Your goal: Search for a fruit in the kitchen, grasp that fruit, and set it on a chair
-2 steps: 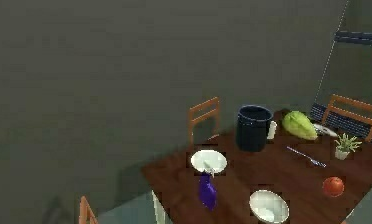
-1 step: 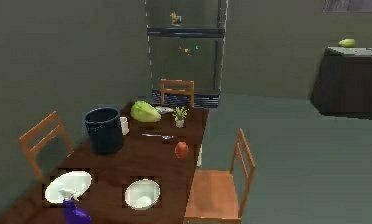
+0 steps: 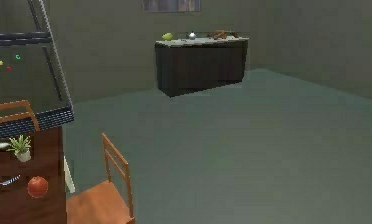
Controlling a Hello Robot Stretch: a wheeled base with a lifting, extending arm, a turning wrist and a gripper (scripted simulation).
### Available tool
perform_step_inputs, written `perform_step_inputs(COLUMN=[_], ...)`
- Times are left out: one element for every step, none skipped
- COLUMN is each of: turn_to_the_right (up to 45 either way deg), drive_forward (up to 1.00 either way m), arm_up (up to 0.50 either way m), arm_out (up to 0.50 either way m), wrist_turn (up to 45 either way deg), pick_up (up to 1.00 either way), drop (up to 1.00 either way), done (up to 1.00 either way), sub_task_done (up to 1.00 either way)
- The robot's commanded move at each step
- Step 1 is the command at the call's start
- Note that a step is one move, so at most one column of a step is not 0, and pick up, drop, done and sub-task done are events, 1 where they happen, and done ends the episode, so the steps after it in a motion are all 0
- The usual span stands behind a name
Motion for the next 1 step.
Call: perform_step_inputs(turn_to_the_right=[0.0], drive_forward=[0.15], arm_up=[0.0], arm_out=[0.0], wrist_turn=[0.0], pick_up=[0.0], drop=[0.0], done=[0.0], sub_task_done=[0.0])
